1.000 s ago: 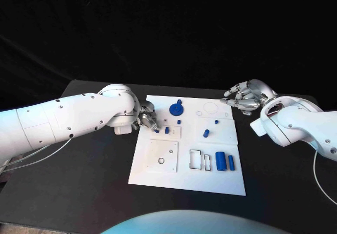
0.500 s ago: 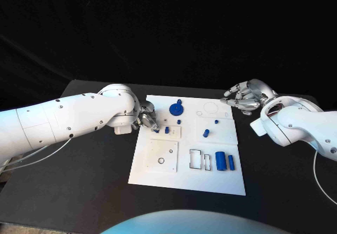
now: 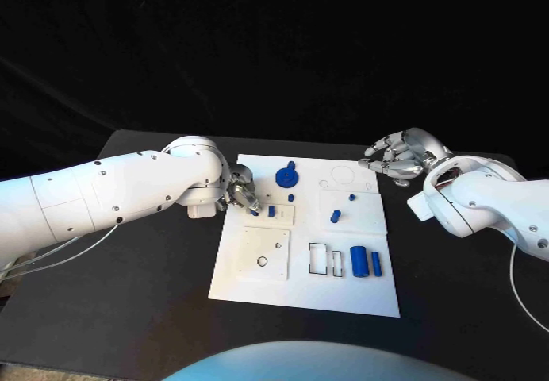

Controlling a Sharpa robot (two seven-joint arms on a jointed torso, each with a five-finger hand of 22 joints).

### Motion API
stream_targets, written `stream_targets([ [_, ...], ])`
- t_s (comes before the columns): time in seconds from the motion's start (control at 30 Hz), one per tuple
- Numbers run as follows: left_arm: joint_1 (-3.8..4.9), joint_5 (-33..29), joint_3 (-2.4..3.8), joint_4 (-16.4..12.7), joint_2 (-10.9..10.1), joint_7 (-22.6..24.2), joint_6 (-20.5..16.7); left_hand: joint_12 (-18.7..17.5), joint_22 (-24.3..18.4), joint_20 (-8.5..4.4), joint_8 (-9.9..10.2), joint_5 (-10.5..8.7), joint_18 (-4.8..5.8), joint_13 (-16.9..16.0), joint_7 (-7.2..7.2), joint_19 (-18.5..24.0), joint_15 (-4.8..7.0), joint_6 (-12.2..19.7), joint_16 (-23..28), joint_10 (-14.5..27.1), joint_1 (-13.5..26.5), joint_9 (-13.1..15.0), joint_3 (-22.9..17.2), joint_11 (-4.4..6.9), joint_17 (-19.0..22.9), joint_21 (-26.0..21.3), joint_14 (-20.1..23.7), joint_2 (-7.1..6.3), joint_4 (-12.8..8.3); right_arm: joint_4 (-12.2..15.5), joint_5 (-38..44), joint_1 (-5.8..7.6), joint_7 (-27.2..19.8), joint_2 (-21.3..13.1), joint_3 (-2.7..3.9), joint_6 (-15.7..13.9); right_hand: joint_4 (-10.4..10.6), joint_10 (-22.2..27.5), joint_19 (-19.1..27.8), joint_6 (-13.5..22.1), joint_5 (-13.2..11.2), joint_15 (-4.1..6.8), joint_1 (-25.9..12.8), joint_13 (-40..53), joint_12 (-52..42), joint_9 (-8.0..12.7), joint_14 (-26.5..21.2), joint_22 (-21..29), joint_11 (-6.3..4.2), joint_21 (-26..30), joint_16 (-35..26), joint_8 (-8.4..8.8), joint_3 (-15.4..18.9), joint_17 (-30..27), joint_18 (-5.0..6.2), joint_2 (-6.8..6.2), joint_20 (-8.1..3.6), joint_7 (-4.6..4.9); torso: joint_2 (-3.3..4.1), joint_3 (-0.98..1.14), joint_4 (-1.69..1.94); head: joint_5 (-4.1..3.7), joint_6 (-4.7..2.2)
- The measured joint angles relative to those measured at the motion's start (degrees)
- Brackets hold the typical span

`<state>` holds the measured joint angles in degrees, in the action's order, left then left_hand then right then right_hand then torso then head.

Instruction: Assemble the parts on the task board

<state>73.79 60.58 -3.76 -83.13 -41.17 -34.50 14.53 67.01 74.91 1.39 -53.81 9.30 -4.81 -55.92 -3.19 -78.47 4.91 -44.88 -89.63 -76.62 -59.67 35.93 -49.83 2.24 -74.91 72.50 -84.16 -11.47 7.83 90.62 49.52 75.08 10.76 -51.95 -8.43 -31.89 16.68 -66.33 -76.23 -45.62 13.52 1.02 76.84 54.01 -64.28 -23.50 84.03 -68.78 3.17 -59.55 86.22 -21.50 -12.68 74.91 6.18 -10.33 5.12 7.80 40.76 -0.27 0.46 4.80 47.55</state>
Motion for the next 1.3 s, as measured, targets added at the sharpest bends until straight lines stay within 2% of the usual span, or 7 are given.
stream_targets([
  [0.1, 0.02, -0.02, 0.01, 0.14, 0.15, -0.21, 0.13, 0.00, 0.00, -0.06, 0.05, -0.27, 0.00, 0.00, -0.05, -0.06, 0.21, -0.13, 0.00, 0.00, 0.26, -0.16, -0.07, 0.00, 0.00, 0.00, 0.21, 0.16, 0.06, 0.02, 0.01, 0.00, -0.01, -0.02, 0.00, 0.00, 0.00, 0.00, 0.00, 0.00, 0.00, 0.00, 0.00, 0.00, 0.00, 0.00, 0.00, 0.00, 0.00, 0.00, 0.00, 0.00, 0.00, 0.00, 0.00, 0.00, 0.00, 0.00, 0.00, 0.00, 0.00, -0.01, 0.08],
  [0.2, 0.03, -0.05, 0.02, 0.25, 0.28, -0.35, 0.21, 0.00, 0.00, -0.06, 0.05, -0.66, 0.00, 0.00, -0.05, -0.06, 0.21, -0.32, 0.00, 0.00, 0.52, -0.27, -1.03, 0.00, 0.00, 0.00, 0.21, -0.09, -0.89, 0.03, 0.02, 0.00, -0.02, -0.02, 0.00, 0.00, 0.00, 0.00, 0.00, 0.00, 0.00, 0.00, -0.13, 0.00, 0.00, 0.00, 0.00, 0.00, 0.00, 0.00, 0.00, -0.23, 0.00, 0.00, 0.00, -0.13, 0.00, 0.00, 0.00, 0.03, 0.00, -0.01, 0.12],
  [0.4, 0.05, -0.10, 0.04, 0.46, 0.44, -0.62, 0.40, 0.00, 0.00, -0.06, 0.05, -0.97, 0.00, 0.00, 0.16, -0.06, 0.21, -0.54, 0.00, 0.00, 1.67, -0.40, -1.20, 0.00, 0.00, 0.00, 0.21, -0.39, -0.88, 0.03, 0.03, 0.00, -0.03, -0.03, 0.00, 0.00, 0.00, 0.00, 0.00, 0.00, 0.00, 0.00, -0.23, 0.00, 0.00, 0.00, 0.00, 0.00, 0.00, 0.00, 0.00, -0.23, 0.00, 0.00, 0.00, -0.23, 0.00, 0.00, 0.00, 0.04, 0.00, -0.10, 0.25],
  [0.63, 0.01, -0.15, 0.01, 0.89, 0.68, -0.86, 0.50, 0.00, 0.00, -0.17, 0.38, -1.31, 0.00, -0.02, 1.97, -0.17, 0.20, -2.35, 0.00, 0.01, 3.43, -0.71, 0.37, 0.00, 0.00, 0.00, 0.21, -1.33, 0.82, 0.03, 0.03, 0.00, -0.04, -0.05, 0.00, -0.01, 0.00, 0.00, 0.00, 0.00, 0.00, 0.00, -0.23, -0.05, 0.00, 0.00, 0.00, 0.00, 0.00, 0.00, 0.00, -0.22, 0.00, 0.00, 0.00, -0.23, 0.00, 0.00, 0.00, 0.00, 0.03, -0.16, 0.27],
  [0.83, 0.01, -0.24, 0.01, 1.31, 0.82, -1.08, 0.67, 0.00, 0.00, -0.26, 0.81, -2.52, -0.01, 0.13, 2.56, -0.26, 0.20, -2.94, 0.00, 0.01, 4.29, -1.01, 1.82, 0.00, 0.00, -0.26, 0.21, -1.92, 2.27, 0.03, 0.03, 0.00, -0.05, -0.05, 0.00, -0.02, 0.00, 0.00, 0.00, 0.00, 0.00, 0.00, -0.23, -0.05, 0.00, 0.00, 0.00, 0.01, 0.00, 0.00, 0.00, -0.22, 0.00, 0.00, 0.00, -0.23, 0.00, 0.00, 0.00, 0.01, 0.04, -0.19, 0.35],
  [0.93, 0.00, -0.31, 0.01, 1.49, 0.86, -1.15, 0.78, 0.00, 0.00, -0.26, 0.80, -2.57, 0.00, 0.13, 2.48, -0.26, 0.20, -2.85, 0.00, 0.01, 4.72, -1.13, 3.06, 0.00, 0.00, -0.26, 0.21, -2.34, 2.82, 0.00, 0.03, 0.00, -0.06, -0.03, 0.00, -0.03, 0.00, 0.00, 0.00, 0.00, 0.00, 0.00, -0.23, -0.05, 0.00, 0.00, 0.00, 0.01, 0.00, 0.00, 0.00, -0.22, 0.00, 0.00, 0.00, -0.23, 0.00, 0.00, 0.00, 0.01, 0.04, -0.19, 0.43],
  [1.3, -0.02, -0.33, 0.01, 1.99, 0.98, -1.19, 0.93, 0.00, -0.01, -0.26, 1.05, -3.10, 0.00, 0.18, 2.29, -0.26, 0.20, -3.06, 0.00, 0.01, 4.72, -1.35, 4.51, 0.00, 0.00, -0.50, 0.22, -2.34, 3.66, -0.02, 0.03, 0.00, -0.07, -0.02, 0.00, -0.05, 0.00, 0.00, 0.00, 0.00, 0.00, 0.00, -0.47, -0.16, 0.00, 0.00, 0.00, 0.01, 0.00, 0.00, 0.00, -0.22, 0.00, 0.00, 0.00, 0.01, 0.00, 0.00, -0.03, 0.01, 0.03, -0.20, 0.47],
])
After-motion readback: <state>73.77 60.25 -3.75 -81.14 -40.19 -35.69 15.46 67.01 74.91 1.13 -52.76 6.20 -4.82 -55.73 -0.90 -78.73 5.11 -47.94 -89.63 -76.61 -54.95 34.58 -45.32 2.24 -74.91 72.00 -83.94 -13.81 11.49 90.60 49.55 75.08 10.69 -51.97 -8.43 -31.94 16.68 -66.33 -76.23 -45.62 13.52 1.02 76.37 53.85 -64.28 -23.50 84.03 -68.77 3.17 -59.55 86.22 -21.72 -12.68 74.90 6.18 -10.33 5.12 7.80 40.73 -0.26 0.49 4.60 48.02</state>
